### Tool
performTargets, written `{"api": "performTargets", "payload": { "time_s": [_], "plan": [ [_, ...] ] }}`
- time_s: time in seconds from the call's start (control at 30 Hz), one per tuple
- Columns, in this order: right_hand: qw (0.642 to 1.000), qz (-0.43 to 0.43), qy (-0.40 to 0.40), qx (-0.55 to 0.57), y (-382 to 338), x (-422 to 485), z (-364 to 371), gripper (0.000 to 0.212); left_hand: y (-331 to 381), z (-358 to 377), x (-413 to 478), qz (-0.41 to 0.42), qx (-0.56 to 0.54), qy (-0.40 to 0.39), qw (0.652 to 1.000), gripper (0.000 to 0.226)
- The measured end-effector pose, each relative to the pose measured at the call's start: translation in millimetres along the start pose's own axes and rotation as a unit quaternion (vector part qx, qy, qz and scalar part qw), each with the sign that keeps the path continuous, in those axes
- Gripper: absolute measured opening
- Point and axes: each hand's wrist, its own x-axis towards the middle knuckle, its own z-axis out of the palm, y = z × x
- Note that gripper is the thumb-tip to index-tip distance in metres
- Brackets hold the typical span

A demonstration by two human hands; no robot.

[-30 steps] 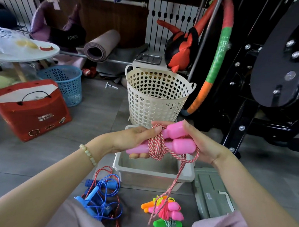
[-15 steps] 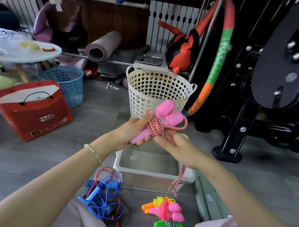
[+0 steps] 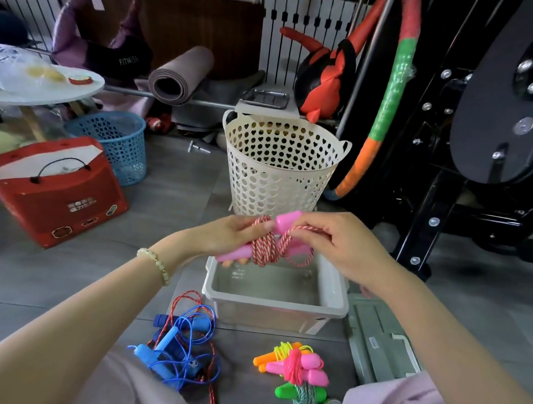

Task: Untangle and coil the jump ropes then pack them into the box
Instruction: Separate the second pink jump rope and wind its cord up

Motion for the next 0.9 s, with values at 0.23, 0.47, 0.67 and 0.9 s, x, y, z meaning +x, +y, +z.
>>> {"api": "performTargets", "payload": {
  "time_s": [0.23, 0.47, 0.67, 0.9],
  "plan": [
    [0.997, 0.025, -0.016, 0.068, 4.3, 3.6, 6.4, 0.009, 8.8, 14.0, -11.5, 0.042, 0.066, -0.098, 0.992, 0.021],
    [0.982, 0.048, -0.050, 0.178, 2.6, 5.1, 19.8, 0.007, 8.0, 22.0, -18.4, 0.031, 0.126, -0.050, 0.990, 0.044],
    [0.906, 0.105, -0.116, 0.393, -4.8, 6.5, 16.9, 0.014, 12.2, 16.9, -25.7, 0.069, 0.070, -0.039, 0.994, 0.025],
    [0.843, 0.113, -0.136, 0.508, -15.3, 4.0, 15.4, 0.065, 20.3, 5.1, -34.5, 0.118, -0.111, -0.024, 0.987, 0.029]
  ]
}}
